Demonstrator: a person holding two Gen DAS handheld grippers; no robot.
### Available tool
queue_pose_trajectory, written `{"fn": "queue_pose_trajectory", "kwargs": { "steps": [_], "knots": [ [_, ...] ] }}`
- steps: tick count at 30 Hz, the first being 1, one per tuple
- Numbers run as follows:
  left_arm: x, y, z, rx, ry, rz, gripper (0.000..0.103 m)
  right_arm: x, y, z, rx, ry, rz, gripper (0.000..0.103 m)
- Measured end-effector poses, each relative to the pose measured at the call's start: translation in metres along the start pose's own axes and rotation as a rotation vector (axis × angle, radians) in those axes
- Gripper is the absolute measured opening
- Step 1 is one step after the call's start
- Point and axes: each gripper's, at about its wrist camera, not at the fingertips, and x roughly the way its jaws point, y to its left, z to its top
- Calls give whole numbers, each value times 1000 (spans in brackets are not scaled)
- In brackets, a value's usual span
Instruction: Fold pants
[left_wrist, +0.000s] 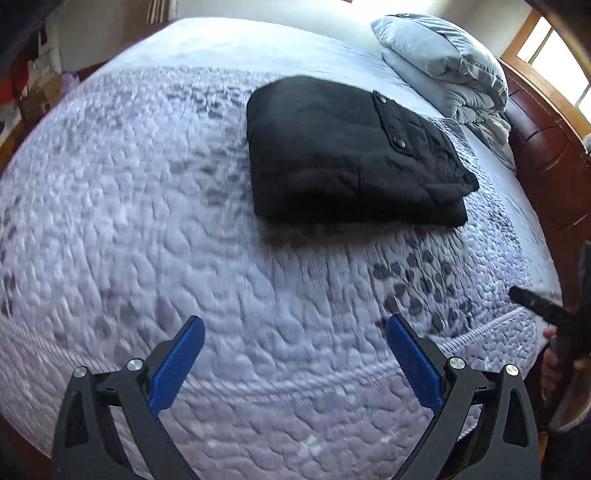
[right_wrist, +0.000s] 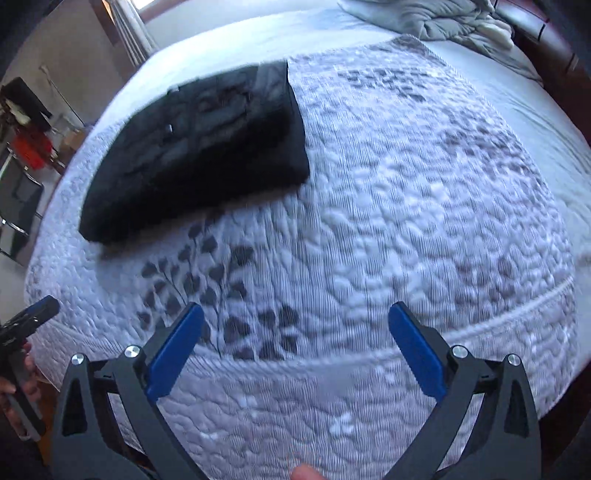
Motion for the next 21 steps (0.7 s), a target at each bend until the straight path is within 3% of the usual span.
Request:
{"fn": "queue_pose_trajectory", "kwargs": {
  "steps": [2, 8, 13, 21],
  "knots": [
    [2, 1, -11, -42, 27, -34, 99, 3, 3, -13, 7, 25, -14, 100],
    [-5, 1, -22, -107, 19, 3, 99, 2, 20, -35, 8, 46, -66, 100],
    [-29, -5, -8, -91, -48, 38, 99, -31, 41, -20, -37, -38, -124, 100],
    [-72, -32, 18, 15, -158, 94, 99, -79, 60, 6, -79, -157, -229, 100]
  ]
}}
